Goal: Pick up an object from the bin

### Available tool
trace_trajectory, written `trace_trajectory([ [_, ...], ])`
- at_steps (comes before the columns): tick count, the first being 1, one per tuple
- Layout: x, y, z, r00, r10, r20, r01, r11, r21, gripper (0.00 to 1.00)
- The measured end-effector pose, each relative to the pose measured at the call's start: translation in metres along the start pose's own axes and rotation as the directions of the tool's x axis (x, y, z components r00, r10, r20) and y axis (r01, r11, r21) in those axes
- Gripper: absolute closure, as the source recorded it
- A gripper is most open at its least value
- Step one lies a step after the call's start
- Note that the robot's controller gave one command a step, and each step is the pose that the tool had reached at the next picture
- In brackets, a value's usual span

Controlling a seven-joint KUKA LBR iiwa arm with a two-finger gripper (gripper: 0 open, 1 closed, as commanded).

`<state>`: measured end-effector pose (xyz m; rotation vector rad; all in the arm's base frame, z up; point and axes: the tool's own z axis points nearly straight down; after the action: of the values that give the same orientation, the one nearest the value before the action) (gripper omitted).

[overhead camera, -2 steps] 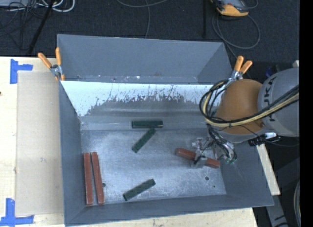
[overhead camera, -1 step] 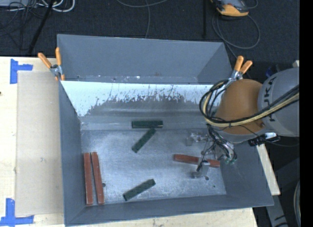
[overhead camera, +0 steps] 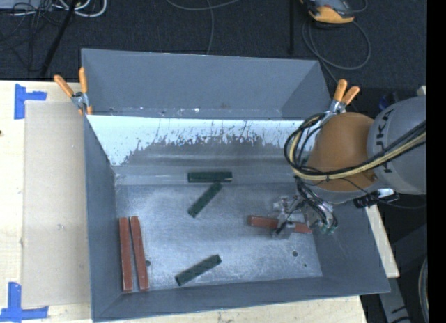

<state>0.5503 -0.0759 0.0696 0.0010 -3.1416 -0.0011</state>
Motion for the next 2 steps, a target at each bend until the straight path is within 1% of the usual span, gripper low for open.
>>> trace_trajectory([
  [1, 0.0001, 0.0000, 0.0001, 1.000, 0.000, 0.000, 0.000, 1.000, 0.000, 0.00],
  [2, 0.0000, 0.0000, 0.0000, 1.000, 0.000, 0.000, 0.000, 1.000, 0.000, 1.00],
])
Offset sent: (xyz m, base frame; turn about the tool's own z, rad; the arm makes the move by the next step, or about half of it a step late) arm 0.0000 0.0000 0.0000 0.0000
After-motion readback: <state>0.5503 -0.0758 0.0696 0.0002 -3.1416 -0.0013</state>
